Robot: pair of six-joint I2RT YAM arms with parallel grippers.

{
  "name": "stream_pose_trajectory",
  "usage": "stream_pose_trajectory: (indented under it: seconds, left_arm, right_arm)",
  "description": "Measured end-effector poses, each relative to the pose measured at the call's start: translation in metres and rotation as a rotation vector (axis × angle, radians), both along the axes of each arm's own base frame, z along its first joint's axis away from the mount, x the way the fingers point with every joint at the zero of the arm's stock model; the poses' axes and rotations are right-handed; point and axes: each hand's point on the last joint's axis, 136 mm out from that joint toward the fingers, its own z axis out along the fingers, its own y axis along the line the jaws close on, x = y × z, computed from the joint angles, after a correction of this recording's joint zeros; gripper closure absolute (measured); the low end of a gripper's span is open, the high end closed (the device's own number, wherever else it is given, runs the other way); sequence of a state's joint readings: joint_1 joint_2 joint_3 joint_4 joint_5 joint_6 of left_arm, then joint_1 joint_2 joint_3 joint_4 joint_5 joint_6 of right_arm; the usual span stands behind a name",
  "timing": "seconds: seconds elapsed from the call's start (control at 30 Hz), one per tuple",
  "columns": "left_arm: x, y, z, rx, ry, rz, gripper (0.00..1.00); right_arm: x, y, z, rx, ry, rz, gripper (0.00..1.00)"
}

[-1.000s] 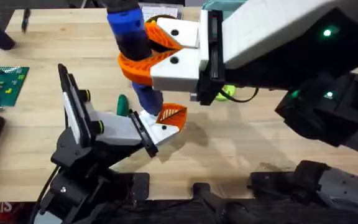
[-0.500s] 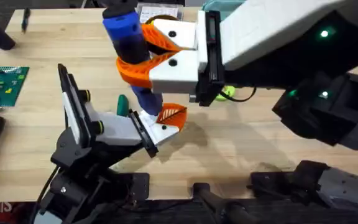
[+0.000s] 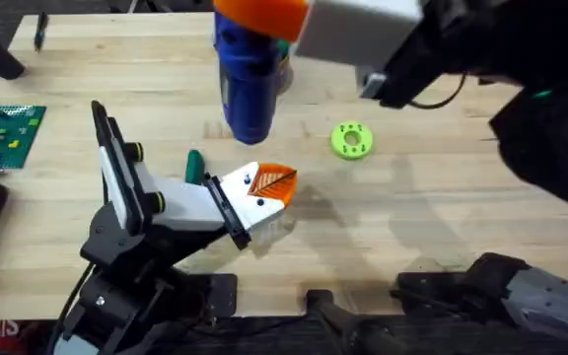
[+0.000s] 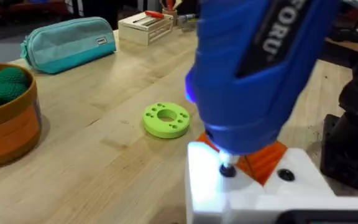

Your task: Pick up the gripper from the table and insert it into the empty holder that is missing its gripper. Then pick up a screw, insert it into the mounting hole, and use the screwdriver to tighten it. Finally, clean up the table by picking up the vegetable and placing it into the bucket.

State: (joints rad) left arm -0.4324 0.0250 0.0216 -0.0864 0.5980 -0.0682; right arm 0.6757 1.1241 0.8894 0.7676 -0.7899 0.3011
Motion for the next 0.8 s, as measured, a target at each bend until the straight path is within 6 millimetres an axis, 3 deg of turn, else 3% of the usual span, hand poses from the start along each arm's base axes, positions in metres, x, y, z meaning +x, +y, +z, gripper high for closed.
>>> stream_pose_trajectory:
  seconds: [0.3,0.47,0.63,0.8]
  left_arm:
    - [0.0,0.0,0.0,0.0,0.0,0.0,0.986]
    - [0.0,0.0,0.0,0.0,0.0,0.0,0.986]
    - [0.0,0.0,0.0,0.0,0.0,0.0,0.986]
    - [0.0,0.0,0.0,0.0,0.0,0.0,0.986]
  right_arm:
    - [0.007,0.0,-0.018,-0.075,0.084,0.013,0.947]
    - [0.043,-0.021,-0.031,-0.114,0.146,-0.095,0.947]
    - [0.094,-0.062,-0.052,-0.155,0.258,-0.27,0.948]
    - [0.122,-0.095,-0.065,-0.169,0.329,-0.389,0.947]
